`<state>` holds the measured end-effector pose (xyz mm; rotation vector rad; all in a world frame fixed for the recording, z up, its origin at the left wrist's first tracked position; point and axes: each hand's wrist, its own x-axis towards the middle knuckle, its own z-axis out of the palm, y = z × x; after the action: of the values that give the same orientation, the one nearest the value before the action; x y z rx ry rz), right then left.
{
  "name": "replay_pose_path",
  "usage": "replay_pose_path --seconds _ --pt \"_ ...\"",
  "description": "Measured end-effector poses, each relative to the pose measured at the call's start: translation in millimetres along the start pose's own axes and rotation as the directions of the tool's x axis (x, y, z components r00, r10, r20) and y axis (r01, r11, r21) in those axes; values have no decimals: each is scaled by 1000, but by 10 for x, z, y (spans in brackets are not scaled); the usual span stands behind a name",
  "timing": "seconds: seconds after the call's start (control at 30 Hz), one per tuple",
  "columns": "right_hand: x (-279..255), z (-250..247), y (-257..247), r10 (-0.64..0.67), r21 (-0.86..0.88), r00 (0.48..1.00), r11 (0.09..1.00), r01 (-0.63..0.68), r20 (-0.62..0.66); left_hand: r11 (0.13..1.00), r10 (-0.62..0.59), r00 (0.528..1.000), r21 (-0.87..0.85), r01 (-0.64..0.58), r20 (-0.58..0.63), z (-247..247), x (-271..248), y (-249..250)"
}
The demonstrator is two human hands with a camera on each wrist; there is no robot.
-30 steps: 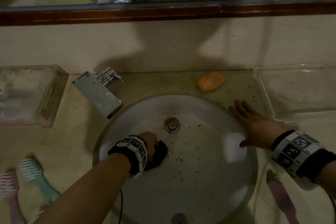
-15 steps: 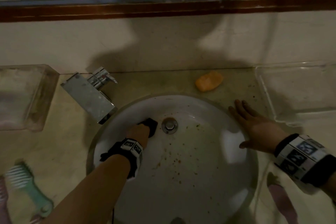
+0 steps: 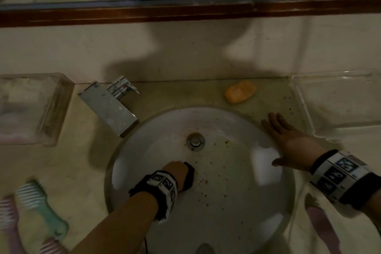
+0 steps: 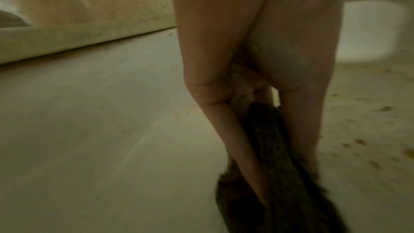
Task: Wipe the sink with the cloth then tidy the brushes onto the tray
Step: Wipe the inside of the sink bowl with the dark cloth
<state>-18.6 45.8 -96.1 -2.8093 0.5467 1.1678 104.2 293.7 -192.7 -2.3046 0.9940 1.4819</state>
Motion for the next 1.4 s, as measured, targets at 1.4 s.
replay_pose_path --seconds 1.4 --pt "-15 -57 -24 -8 20 1000 1000 8 -8 996 28 1000 -83 -28 -9 95 -26 -23"
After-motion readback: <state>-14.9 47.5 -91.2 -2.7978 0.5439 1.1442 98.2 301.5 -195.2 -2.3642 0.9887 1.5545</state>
